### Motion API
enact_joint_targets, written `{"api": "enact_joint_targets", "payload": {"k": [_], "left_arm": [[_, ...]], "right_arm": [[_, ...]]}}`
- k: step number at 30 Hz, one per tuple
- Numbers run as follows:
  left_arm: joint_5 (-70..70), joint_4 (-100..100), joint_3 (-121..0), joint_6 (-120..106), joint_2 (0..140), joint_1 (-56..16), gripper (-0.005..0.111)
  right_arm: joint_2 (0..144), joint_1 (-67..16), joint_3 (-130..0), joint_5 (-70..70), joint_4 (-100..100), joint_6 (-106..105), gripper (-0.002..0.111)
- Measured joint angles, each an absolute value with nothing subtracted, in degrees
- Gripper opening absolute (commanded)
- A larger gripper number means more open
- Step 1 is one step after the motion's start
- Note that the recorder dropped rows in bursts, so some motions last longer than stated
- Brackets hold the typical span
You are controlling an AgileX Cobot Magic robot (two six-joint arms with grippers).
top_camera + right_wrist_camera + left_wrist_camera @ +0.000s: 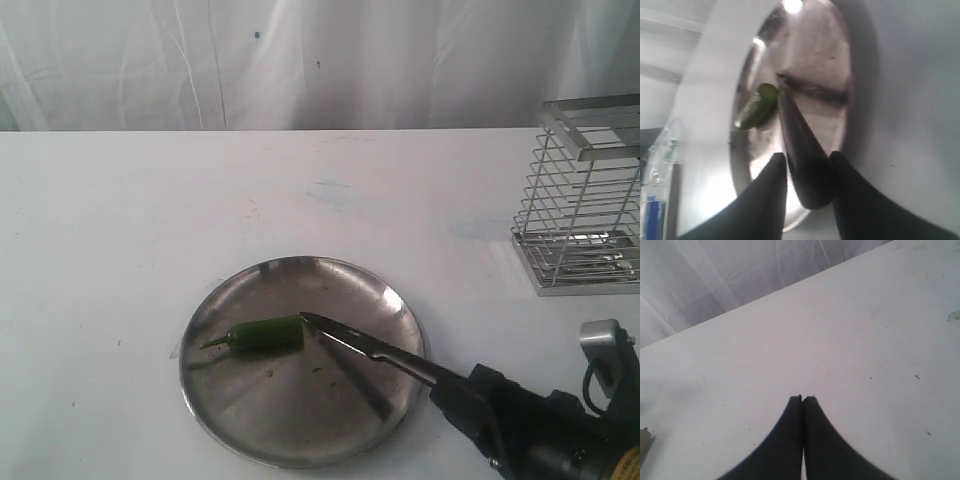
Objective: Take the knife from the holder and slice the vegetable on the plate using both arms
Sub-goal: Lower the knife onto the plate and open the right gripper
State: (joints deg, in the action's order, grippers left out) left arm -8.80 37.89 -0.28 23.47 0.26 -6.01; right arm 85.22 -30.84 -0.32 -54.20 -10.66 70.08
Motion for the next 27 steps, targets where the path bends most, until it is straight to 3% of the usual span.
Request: {"api": "enact_joint_targets", "payload": {"k": [3,27], "left_arm": [[-8.80,37.89,-0.28,23.47,0.26,-6.01,0.000],[-8.80,37.89,-0.28,23.47,0.26,-6.01,0.000]], "right_arm": [[85.55,-30.84,-0.32,-48.33,-10.55,70.43,0.048],[85.55,-30.84,-0.21,-44.85,-17.02,70.80,0.048]]}}
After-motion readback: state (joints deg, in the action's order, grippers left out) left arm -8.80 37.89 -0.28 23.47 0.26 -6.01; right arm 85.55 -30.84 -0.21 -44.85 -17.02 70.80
